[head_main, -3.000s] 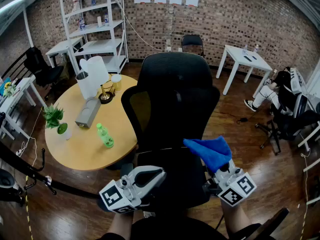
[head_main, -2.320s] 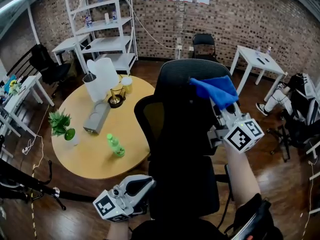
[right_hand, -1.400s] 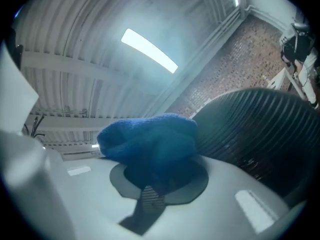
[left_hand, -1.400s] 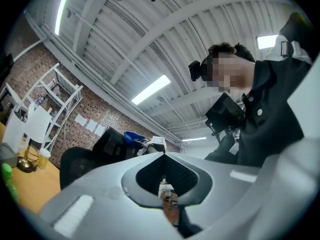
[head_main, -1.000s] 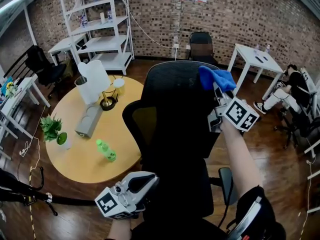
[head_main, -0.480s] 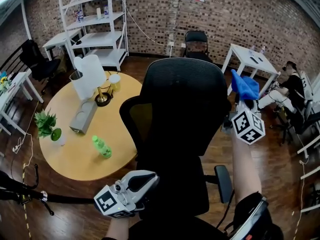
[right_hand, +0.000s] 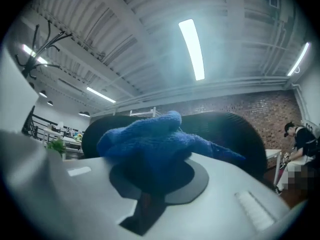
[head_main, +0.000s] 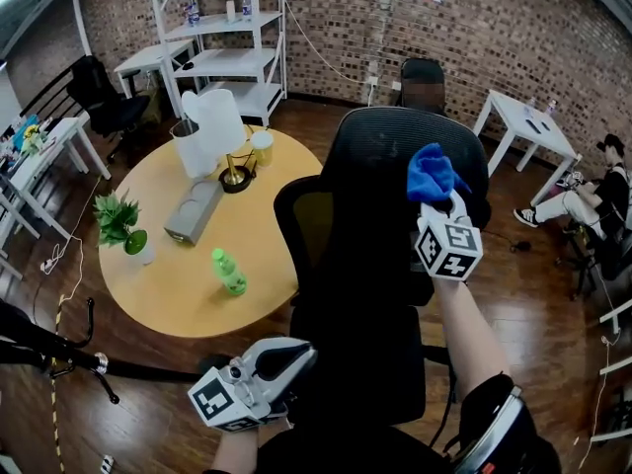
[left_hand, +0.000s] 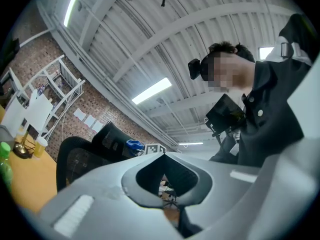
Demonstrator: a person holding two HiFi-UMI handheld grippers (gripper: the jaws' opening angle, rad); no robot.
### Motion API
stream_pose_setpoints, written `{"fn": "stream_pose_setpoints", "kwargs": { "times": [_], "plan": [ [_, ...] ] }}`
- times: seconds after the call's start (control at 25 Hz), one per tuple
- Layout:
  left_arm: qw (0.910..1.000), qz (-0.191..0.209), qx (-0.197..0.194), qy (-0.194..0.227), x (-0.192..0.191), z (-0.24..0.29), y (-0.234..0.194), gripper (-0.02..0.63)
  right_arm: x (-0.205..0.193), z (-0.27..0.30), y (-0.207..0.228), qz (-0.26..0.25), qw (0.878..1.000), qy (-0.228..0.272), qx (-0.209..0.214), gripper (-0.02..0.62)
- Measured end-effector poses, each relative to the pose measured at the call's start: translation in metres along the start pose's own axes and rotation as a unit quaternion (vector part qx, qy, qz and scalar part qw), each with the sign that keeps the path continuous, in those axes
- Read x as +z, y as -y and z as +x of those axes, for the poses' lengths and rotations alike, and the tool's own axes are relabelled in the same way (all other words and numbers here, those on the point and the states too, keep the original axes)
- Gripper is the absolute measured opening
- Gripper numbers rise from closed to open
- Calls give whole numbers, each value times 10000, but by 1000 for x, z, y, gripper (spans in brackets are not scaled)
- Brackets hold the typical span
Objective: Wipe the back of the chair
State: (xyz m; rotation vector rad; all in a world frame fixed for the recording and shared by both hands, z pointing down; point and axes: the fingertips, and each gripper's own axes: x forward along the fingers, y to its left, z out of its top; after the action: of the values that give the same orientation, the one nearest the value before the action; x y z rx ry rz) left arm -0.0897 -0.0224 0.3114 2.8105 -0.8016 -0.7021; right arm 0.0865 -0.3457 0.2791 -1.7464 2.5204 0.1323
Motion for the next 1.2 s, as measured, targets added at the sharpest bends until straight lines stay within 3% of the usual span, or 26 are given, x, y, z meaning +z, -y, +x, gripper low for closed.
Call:
{"fn": "stream_pose_setpoints", "kwargs": {
  "times": [0.36, 0.68, 0.76, 0.88, 0.92, 0.96, 1.08, 1.2],
  "plan": [
    [9987, 177, 465, -82, 5, -40, -3, -2, -51, 21, -120, 48, 9912, -546, 1202, 54],
    [9973, 221, 696, -18, 14, -50, 4, -2, -86, 28, -198, 373, 9723, -1058, 2051, 54],
    [9969, 318, 720, -57, 15, -51, 6, -2, -90, 27, -225, 507, 9573, -1190, 2584, 54],
    [9957, 402, 827, -88, 17, -53, 10, -2, -83, 15, -270, 1121, 9099, -1187, 3812, 54],
    [9951, 435, 882, -116, 16, -55, 10, -2, -81, 15, -274, 1458, 8968, -1177, 4007, 54],
    [9944, 467, 940, -141, 16, -57, 11, -2, -83, 20, -269, 1782, 8923, -1207, 3968, 54],
    [9926, 486, 1099, -168, 15, -57, 10, -2, -102, 43, -228, 2222, 9082, -1357, 3276, 54],
    [9923, 474, 1108, -288, 8, -52, 7, -2, -108, 49, -192, 2343, 9176, -1245, 2958, 54]
  ]
}}
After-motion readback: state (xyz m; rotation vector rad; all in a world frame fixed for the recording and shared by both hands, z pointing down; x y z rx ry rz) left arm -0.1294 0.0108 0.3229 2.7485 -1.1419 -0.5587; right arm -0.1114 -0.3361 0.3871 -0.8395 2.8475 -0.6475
